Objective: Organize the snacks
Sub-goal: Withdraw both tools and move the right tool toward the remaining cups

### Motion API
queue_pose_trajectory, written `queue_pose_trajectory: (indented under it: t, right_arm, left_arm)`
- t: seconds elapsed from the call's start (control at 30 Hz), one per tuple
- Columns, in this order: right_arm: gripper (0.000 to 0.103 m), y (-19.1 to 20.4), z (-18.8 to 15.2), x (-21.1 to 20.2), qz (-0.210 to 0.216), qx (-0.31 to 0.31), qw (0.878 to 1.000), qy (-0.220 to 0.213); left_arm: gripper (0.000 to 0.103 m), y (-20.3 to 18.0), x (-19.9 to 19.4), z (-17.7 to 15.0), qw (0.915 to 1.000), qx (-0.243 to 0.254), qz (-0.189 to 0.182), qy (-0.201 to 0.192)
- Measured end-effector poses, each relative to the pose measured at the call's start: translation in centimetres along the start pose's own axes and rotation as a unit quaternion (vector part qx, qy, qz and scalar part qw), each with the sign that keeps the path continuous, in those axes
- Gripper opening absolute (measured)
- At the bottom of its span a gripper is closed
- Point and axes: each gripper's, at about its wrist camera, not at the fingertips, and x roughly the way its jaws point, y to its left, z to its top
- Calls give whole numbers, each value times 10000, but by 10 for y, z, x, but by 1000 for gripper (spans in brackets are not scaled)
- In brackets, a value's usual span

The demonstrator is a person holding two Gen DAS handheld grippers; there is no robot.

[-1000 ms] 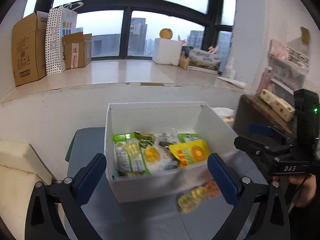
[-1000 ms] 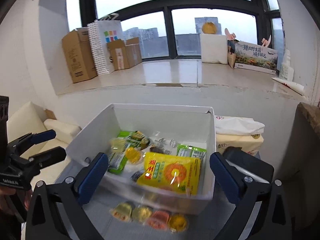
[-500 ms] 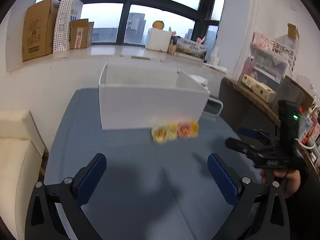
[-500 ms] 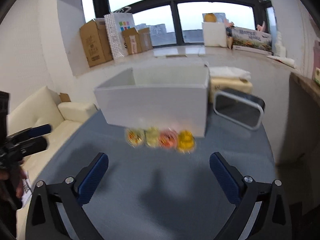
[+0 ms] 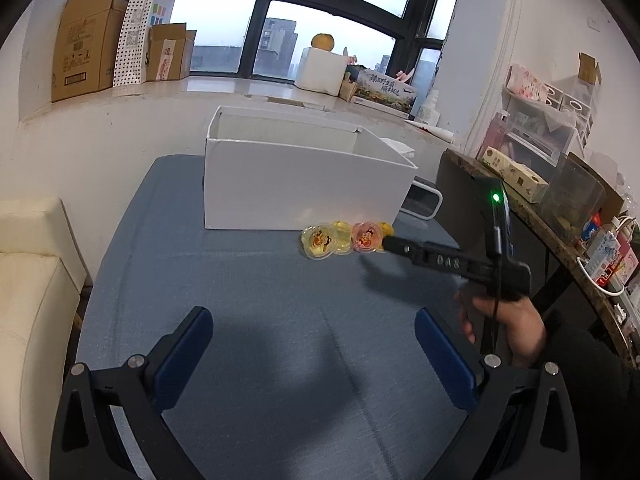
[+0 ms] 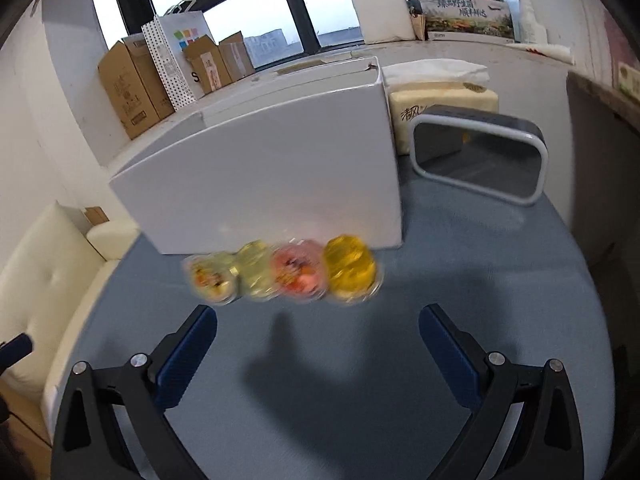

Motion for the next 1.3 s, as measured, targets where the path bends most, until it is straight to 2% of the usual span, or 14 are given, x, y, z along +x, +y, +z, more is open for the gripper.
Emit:
queue_pose_trajectory:
  t: [0.1,0.23,0.4,0.53,0.7,0.9,1.07,1.2,1.27,1.3]
  right_arm:
    - [98,-12,8,6,-198,52,9998,-23]
    - [98,-24,18,12,-449,145,9989,-79]
    - [95,-24,28,25,-421,147,9990,21]
    - [89,-22,29,43,-356,96,9986,384]
    - [89,-23,34,50,-169,181,9990,359]
    - [77,-24,30,45,-130,140,9991,367]
    - [77,-33,30,42,-177,159,9991,351]
    - [68,-33,34,43,-88,107,9992,377]
    - [55,-33,35,43,-77,17,9993,362]
    - [37,-34,34,42,-79,-9,9993,376]
  left_arm:
    - [103,5,5,-2,10000,-75,8,53]
    - [103,6,13,-3,9999,-103,-15,119]
    - [103,3,19,-5,9998,-54,16,198]
    - [103,3,24,-6,9997,-79,3,243]
    - [103,0,27,-9,9995,-49,-19,307]
    - [103,2,26,-10,9995,-76,19,301]
    - [103,3,28,-9,9995,-69,5,313]
    - [103,4,29,-9,9995,-65,5,322]
    - [103,3,29,-10,9995,-61,18,324]
    - [103,3,29,-10,9994,-59,12,332]
